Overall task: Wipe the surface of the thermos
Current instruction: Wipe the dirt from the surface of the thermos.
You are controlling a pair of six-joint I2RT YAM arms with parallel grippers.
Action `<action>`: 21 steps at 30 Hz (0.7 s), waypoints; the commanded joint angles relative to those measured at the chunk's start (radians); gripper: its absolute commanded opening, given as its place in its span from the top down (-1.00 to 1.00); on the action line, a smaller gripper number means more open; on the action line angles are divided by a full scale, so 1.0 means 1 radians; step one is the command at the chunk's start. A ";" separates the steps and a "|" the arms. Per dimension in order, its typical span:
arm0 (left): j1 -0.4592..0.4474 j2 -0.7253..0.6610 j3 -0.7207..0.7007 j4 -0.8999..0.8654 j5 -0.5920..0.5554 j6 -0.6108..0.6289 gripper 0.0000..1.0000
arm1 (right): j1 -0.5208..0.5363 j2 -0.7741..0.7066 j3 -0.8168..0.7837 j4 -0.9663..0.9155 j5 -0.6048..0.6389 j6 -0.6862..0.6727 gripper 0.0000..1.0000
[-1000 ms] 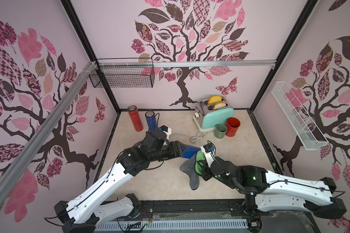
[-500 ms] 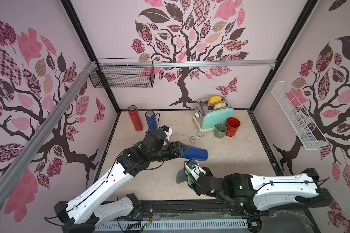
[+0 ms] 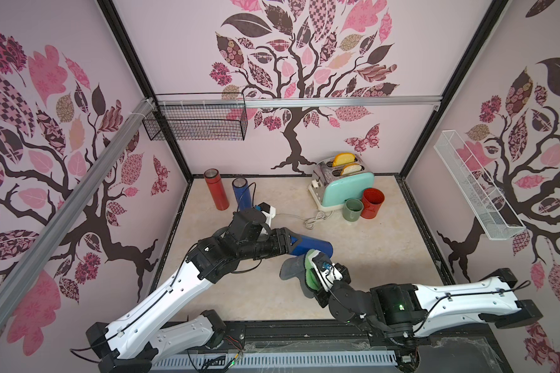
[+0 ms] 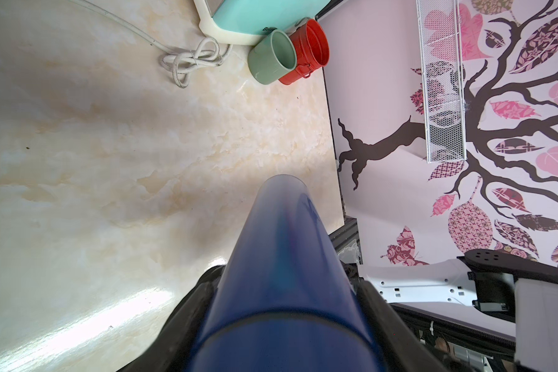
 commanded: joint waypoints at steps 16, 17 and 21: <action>-0.177 -0.096 -0.013 0.022 -0.397 0.446 1.00 | -0.135 -0.201 0.105 -0.077 -0.276 0.077 1.00; -0.182 -0.118 -0.028 0.051 -0.389 0.478 1.00 | -0.134 -0.177 0.132 -0.066 -0.316 0.061 1.00; -0.198 -0.200 -0.095 0.122 -0.426 0.576 1.00 | -0.134 -0.105 0.220 -0.067 -0.414 0.025 1.00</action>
